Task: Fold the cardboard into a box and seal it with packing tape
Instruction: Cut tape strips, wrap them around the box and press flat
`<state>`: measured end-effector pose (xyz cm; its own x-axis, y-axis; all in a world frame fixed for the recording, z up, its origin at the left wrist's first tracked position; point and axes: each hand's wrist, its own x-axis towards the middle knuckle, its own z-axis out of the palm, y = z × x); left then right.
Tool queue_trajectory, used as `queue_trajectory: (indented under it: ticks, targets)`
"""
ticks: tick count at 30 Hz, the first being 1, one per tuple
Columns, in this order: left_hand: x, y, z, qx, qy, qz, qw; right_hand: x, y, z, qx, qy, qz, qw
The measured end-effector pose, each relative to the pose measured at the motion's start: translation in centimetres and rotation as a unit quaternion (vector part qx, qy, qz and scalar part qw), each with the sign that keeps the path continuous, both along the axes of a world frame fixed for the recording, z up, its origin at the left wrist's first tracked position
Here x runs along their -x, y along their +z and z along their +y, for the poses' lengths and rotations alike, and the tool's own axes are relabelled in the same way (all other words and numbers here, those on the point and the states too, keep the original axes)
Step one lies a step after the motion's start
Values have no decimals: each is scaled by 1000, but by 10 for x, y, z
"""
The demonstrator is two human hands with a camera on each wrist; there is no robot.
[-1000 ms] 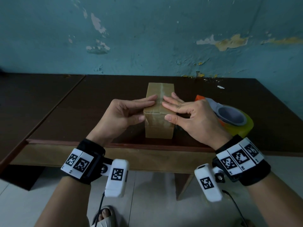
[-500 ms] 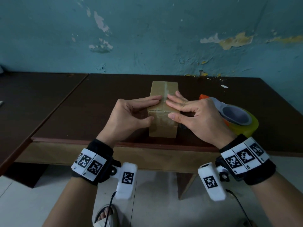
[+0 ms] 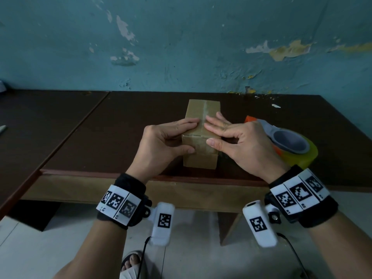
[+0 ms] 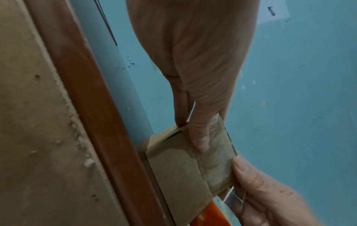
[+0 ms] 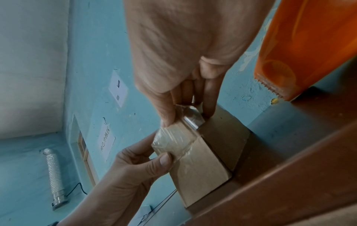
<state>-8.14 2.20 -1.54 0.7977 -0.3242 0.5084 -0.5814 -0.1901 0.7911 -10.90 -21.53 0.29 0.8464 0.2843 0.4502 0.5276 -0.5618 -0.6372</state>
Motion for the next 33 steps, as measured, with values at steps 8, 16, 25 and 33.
queue_trajectory:
  ticks: [8,16,25,33]
  targets:
    - [-3,4,3,53,-37,52,997,1,0,-2,-8,5,8,1000]
    - [-6,2,1,65,-29,45,996,6,5,-11,4,64,70,996]
    - [-6,2,0,87,-34,80,992,1,2,-13,1,84,69,994]
    - [-5,3,-1,92,-33,79,992,-2,0,-15,-35,106,104,988]
